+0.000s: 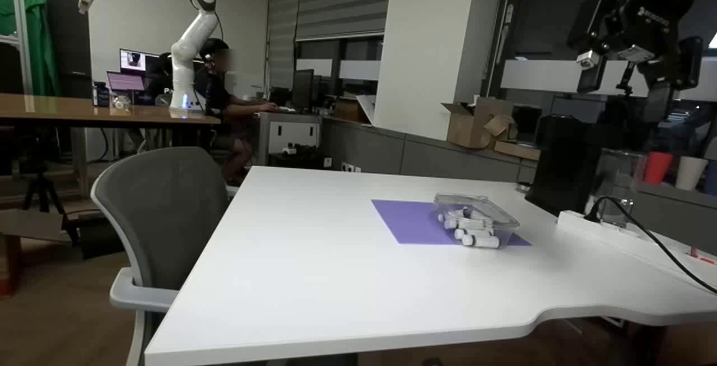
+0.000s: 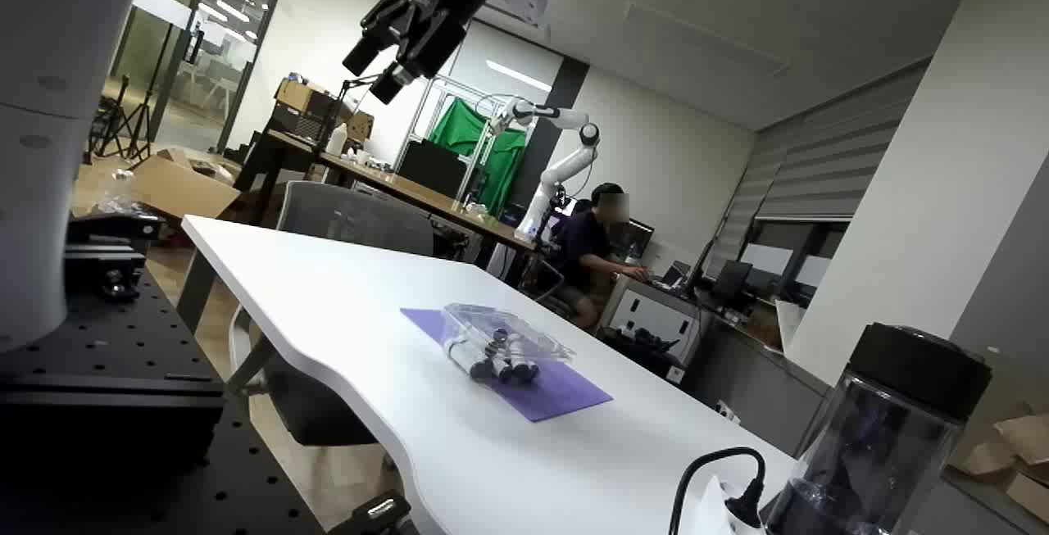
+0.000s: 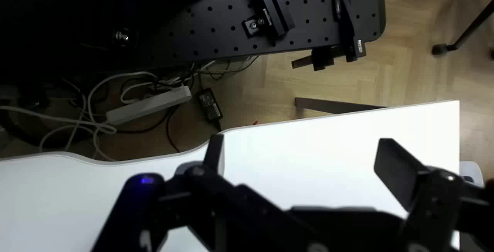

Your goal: Open the lid of the plastic container.

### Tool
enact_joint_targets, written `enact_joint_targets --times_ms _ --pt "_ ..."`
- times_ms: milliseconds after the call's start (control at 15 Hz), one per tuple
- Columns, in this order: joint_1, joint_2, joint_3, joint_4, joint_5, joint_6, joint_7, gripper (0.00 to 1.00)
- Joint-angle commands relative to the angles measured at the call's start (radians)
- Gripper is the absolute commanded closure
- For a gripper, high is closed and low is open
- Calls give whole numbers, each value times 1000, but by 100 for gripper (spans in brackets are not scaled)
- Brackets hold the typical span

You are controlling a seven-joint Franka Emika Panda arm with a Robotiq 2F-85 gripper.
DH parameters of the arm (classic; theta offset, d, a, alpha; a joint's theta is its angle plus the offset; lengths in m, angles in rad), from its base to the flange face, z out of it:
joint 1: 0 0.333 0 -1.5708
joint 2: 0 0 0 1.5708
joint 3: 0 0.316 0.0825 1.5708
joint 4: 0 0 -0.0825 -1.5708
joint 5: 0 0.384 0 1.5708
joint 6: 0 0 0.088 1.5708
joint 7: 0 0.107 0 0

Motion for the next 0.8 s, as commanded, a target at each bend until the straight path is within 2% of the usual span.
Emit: enact_joint_targets --times_ms 0,533,667,733 --pt "-18 2 17 3 10 -5 -11 0" --pt "-18 5 17 3 10 -5 -11 0" --pt "-40 68 5 41 -7 71 -21 0" --pt "-57 116 -5 66 -16 149 -26 0"
